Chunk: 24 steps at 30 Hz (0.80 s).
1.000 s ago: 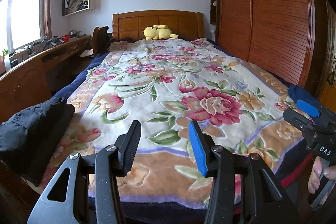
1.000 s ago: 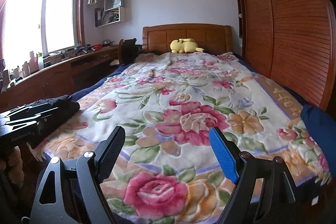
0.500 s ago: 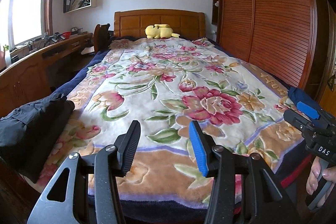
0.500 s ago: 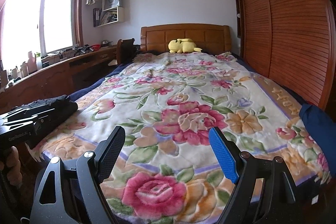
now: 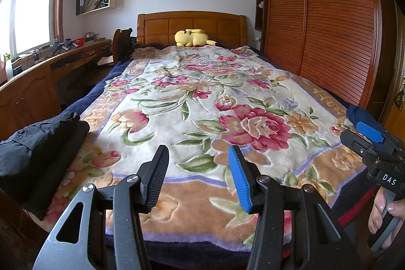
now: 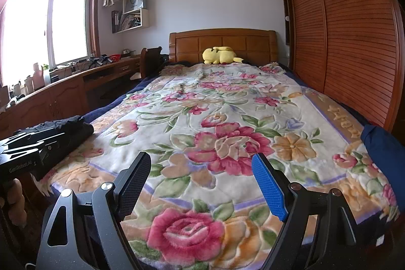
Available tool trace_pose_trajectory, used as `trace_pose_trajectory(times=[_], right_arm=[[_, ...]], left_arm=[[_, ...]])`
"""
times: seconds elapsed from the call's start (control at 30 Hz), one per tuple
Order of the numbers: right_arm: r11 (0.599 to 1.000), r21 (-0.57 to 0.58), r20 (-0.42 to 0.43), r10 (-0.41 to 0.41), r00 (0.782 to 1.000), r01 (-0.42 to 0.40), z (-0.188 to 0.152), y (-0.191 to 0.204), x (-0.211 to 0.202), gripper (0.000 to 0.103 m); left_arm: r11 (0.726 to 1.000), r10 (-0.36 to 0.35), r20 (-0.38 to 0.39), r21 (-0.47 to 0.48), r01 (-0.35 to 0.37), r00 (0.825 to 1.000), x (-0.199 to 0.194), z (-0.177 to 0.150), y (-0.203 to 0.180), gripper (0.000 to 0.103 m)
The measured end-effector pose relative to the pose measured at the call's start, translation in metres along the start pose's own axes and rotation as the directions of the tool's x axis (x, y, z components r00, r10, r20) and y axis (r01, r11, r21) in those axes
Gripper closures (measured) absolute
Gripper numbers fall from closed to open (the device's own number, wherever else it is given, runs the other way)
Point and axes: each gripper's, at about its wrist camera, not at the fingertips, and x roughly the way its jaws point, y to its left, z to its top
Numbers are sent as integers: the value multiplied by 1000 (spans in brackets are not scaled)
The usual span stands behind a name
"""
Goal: Fold large clothes
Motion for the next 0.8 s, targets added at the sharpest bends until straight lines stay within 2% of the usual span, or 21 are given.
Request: trace_pose_trajectory(times=[0.8], right_arm=[[1000,10,6,-2,1000,2,0,-2,4,20]], left_arm=[[1000,-2,7,5,2,1000,-4,2,-6,52]])
